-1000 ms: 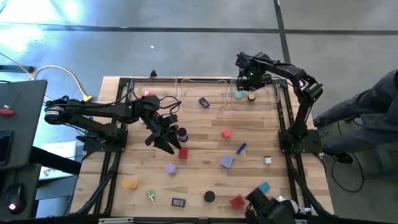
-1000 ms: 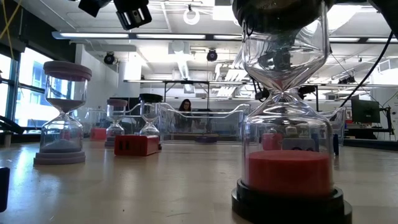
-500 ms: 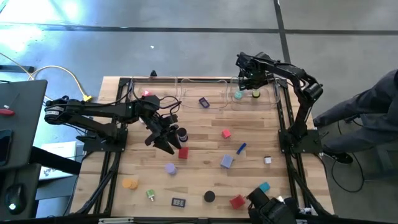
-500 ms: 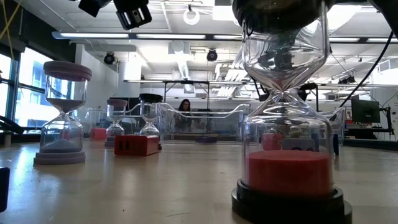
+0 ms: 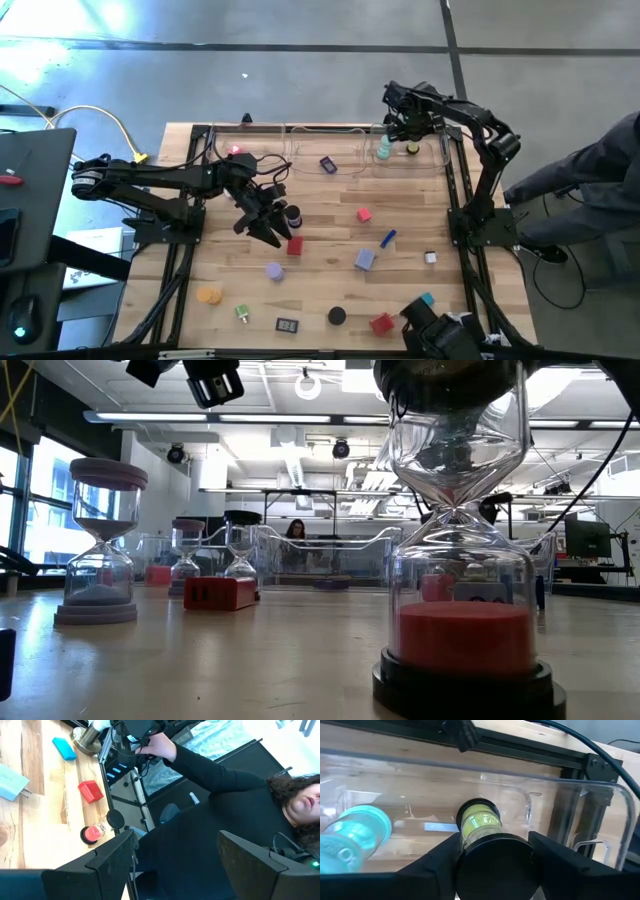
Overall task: Pick & Place Office items
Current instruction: Put the top right black hourglass into the right transparent bin
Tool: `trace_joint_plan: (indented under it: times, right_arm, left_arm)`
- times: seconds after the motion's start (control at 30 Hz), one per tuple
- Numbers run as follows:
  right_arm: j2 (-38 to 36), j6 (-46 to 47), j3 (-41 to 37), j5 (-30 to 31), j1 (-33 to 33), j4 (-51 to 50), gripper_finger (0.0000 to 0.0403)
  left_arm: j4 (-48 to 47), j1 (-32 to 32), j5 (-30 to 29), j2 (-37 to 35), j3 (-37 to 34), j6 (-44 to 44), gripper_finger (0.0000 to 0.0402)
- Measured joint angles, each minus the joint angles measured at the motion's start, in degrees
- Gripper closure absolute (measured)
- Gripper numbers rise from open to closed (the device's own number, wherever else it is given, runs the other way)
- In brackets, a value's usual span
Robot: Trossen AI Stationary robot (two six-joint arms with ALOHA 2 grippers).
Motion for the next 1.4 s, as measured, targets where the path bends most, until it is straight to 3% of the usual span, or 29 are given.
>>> trace_joint_plan:
  times: [0.2,0.43,0.9,1.17,1.4]
  right_arm:
    - [0.00,0.01,0.00,0.02,-0.04,0.31,0.0206]
    - [-0.04,0.09,0.00,0.08,-0.05,-0.32,0.0158]
    - [-0.36,-0.63,0.00,0.18,1.18,-1.15,0.0160]
    - [-5.34,-0.47,0.00,1.92,0.98,-0.48,0.0159]
    - [-13.89,-1.31,0.00,3.12,0.92,0.00,0.0159]
  left_arm:
    - [0.00,0.00,-0.11,0.00,0.00,-0.15,0.0124]
    - [0.00,0.00,-0.59,0.02,0.00,-0.13,0.0124]
    - [0.03,0.00,-1.43,0.02,0.00,-0.12,0.0124]
    - [0.04,-0.59,-1.89,0.02,0.00,-0.11,0.0124]
    - [0.04,-1.47,-2.12,0.02,0.02,-0.03,0.0124]
